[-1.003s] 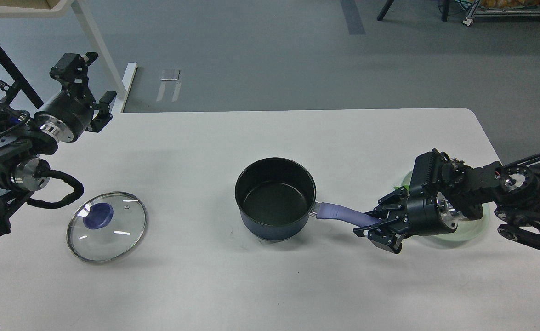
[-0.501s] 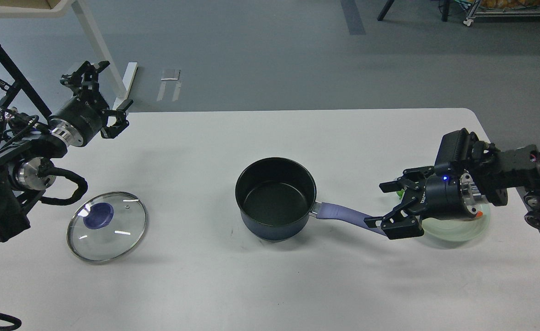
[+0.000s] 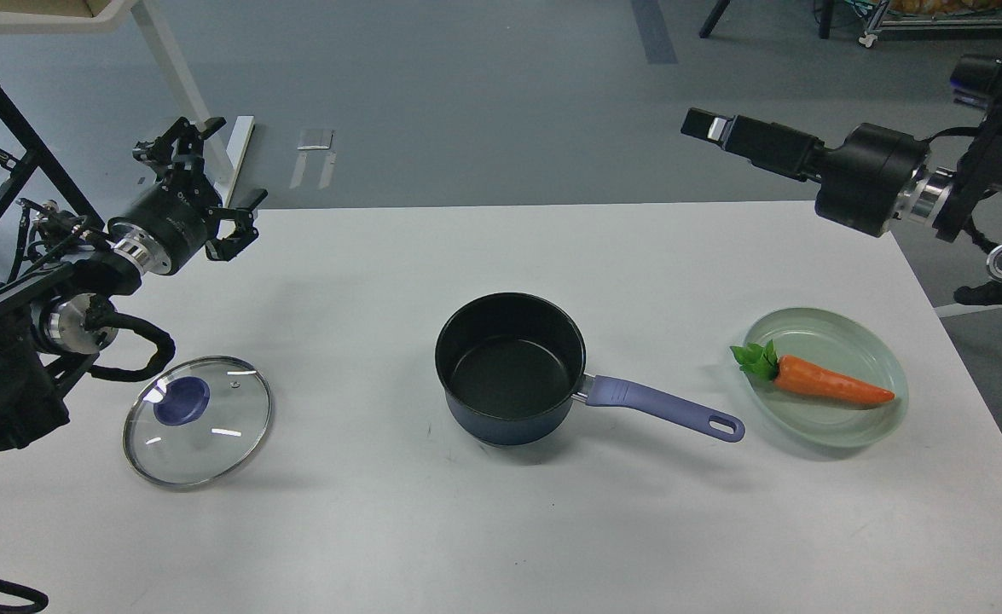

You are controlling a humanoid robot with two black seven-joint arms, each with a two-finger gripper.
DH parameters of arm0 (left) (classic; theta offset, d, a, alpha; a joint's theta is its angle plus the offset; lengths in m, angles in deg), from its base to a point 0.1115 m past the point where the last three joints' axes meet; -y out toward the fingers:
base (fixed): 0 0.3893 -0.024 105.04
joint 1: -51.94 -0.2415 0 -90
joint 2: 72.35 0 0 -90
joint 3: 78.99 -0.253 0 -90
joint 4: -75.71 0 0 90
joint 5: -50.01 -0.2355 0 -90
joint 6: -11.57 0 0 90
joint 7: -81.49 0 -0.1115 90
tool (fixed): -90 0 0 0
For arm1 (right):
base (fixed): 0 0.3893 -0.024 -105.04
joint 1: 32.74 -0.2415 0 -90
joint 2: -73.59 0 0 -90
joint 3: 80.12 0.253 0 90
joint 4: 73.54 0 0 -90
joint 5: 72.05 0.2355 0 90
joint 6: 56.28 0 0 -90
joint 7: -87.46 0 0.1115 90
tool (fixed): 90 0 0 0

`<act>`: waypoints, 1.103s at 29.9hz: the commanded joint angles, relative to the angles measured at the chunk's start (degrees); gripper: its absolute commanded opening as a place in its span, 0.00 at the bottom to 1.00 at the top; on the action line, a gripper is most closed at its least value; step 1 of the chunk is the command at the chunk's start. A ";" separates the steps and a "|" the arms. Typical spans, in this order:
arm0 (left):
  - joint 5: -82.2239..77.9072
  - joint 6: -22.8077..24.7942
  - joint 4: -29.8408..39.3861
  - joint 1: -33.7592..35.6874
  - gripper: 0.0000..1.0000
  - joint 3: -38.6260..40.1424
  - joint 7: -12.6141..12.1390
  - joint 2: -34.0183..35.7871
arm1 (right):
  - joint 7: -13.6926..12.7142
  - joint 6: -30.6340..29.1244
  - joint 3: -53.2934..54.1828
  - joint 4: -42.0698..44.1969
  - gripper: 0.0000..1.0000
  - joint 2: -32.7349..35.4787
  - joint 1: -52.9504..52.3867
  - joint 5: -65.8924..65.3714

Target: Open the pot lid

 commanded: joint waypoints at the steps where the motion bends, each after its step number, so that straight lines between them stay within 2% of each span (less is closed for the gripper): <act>1: 0.02 0.00 0.08 -0.17 0.99 0.10 0.59 -0.43 | 0.01 7.77 2.73 5.29 0.99 -7.22 4.44 17.11; 6: -0.07 -0.09 0.34 -0.26 0.99 0.18 0.59 -1.57 | 0.01 9.01 14.49 11.36 0.99 -16.19 13.75 29.70; 11: 0.02 -0.18 0.25 -1.57 0.99 0.71 0.59 -2.89 | 0.01 8.75 26.46 15.76 1.00 -24.98 23.08 32.18; 14: 0.02 -0.09 0.34 -3.16 0.99 2.11 0.06 -3.76 | 0.01 7.53 28.40 15.68 1.00 -26.22 26.16 32.44; 16: 0.02 0.00 0.34 -3.69 0.99 2.91 -0.20 -4.12 | 0.01 3.33 28.41 16.03 1.00 -26.31 27.22 33.32; 21: -0.07 0.84 0.34 -4.13 0.99 3.08 -0.29 -4.38 | 0.01 -18.36 27.62 23.04 1.00 -25.70 27.40 34.47; 24: -0.07 0.84 0.34 -4.13 0.99 3.08 -0.38 -4.38 | 0.01 -27.44 26.65 27.01 1.00 -24.38 26.87 34.38; 28: -0.07 0.84 0.34 -4.13 0.99 3.08 -0.38 -4.38 | 0.01 -29.39 21.39 27.37 1.00 -20.60 25.99 34.55; 33: -0.15 0.84 0.34 -4.13 0.99 3.08 -0.38 -4.47 | 0.01 -28.69 21.29 27.37 1.00 -20.51 25.99 34.55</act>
